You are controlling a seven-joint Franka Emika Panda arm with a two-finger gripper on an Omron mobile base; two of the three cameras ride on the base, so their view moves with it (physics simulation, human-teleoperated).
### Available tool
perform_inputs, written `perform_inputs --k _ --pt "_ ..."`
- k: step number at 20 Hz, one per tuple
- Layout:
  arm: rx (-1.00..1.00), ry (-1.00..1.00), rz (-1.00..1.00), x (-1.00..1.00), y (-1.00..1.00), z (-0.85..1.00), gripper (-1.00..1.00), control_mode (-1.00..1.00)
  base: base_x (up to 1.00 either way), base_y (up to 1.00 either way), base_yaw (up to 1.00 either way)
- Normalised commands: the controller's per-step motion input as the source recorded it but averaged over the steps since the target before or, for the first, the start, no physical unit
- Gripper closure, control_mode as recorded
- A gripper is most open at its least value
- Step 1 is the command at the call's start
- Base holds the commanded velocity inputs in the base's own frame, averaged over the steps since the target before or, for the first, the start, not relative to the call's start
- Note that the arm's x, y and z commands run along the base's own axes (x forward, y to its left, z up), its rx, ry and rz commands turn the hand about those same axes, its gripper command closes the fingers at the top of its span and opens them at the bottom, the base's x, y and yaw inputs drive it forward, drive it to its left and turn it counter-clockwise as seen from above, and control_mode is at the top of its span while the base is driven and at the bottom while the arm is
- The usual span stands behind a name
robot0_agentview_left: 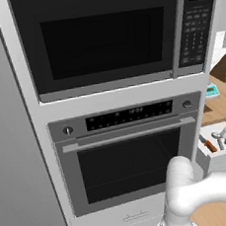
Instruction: Place the appropriate cutting tool for cutting the eggplant skin on the cutting board.
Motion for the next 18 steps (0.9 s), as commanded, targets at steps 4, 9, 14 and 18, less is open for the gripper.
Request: perform_inputs --k 4,9,14,18 --pt "0.09 0.08 0.00 -0.18 -0.13 0.00 -1.00 -1.00 0.00 0.00 0.00" --pt "0.06 0.19 0.00 -0.24 0.00 -0.07 -1.00 -1.00 0.00 0.00 0.00" --pt "0.06 0.16 0.00 -0.56 -0.01 -0.16 -1.00 -1.00 0.00 0.00 0.00" --pt "0.06 0.11 0.00 -0.59 0.00 -0.09 -1.00 -1.00 0.00 0.00 0.00"
